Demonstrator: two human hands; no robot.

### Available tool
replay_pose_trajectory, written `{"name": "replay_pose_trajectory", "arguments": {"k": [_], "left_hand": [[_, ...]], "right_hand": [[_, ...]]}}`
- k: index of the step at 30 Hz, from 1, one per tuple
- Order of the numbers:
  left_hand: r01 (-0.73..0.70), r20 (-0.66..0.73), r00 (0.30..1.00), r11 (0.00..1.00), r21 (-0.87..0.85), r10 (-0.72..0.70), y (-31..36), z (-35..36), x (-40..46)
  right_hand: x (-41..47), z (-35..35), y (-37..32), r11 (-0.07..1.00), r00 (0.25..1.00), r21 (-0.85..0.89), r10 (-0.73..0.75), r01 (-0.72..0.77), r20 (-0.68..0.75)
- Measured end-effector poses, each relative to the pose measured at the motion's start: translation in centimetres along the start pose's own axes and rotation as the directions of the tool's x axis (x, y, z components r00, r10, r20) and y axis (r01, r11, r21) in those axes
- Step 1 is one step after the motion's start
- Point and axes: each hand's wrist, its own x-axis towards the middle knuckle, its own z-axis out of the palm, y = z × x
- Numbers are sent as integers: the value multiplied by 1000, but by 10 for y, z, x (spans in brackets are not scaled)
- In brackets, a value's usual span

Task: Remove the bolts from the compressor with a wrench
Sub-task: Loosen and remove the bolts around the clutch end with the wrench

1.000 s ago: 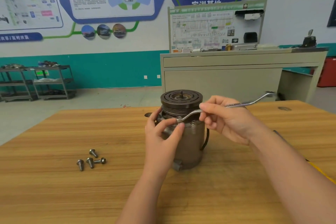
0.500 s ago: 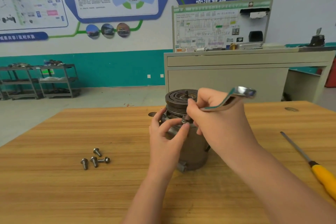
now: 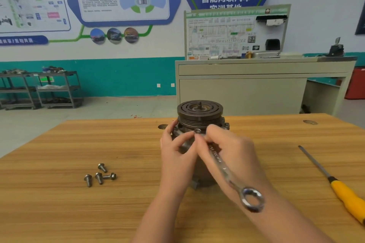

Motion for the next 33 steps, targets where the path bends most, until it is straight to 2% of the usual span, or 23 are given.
{"name": "replay_pose_trajectory", "arguments": {"k": [1,3,5,6,8,13,15,17,18,20,23,26,29,33], "left_hand": [[-7,-37,999,1000,14,7,-3,0,-3],[-49,-63,997,998,40,52,-2,-1,-5],[-69,-114,990,994,80,78,11,-1,-4],[-83,-136,986,989,125,100,14,0,-3],[-93,-149,981,979,183,121,17,2,-2],[-49,-147,986,985,168,74,28,2,-2],[-2,-160,987,992,126,22,30,4,-2],[54,-152,988,994,96,-39,29,5,0],[70,-137,989,992,102,-56,29,6,0],[65,-110,993,988,140,-49,28,5,1],[33,-63,998,986,165,-22,26,1,-1],[22,-4,1000,990,137,-22,27,-5,-1],[-24,-59,998,983,183,35,28,-4,4],[-42,-148,986,969,244,80,30,5,3]], "right_hand": [[1,-6,14,982,994,166,99,-91,-38],[8,-17,28,843,952,451,299,-294,60],[16,-20,36,663,921,645,336,-381,199],[22,-22,40,625,916,674,332,-393,225],[31,-24,42,645,919,655,302,-393,254],[37,-17,34,697,924,615,203,-368,324],[35,-12,33,694,944,642,200,-326,263],[30,-11,34,647,959,711,241,-275,152],[28,-12,36,593,953,763,286,-259,102],[23,-15,45,409,918,881,392,-237,64],[16,-18,59,119,852,966,504,-231,142],[9,-17,70,-48,799,976,566,-213,203],[8,-16,75,-54,802,971,555,-231,222],[6,-17,78,93,832,966,533,-241,156]]}}
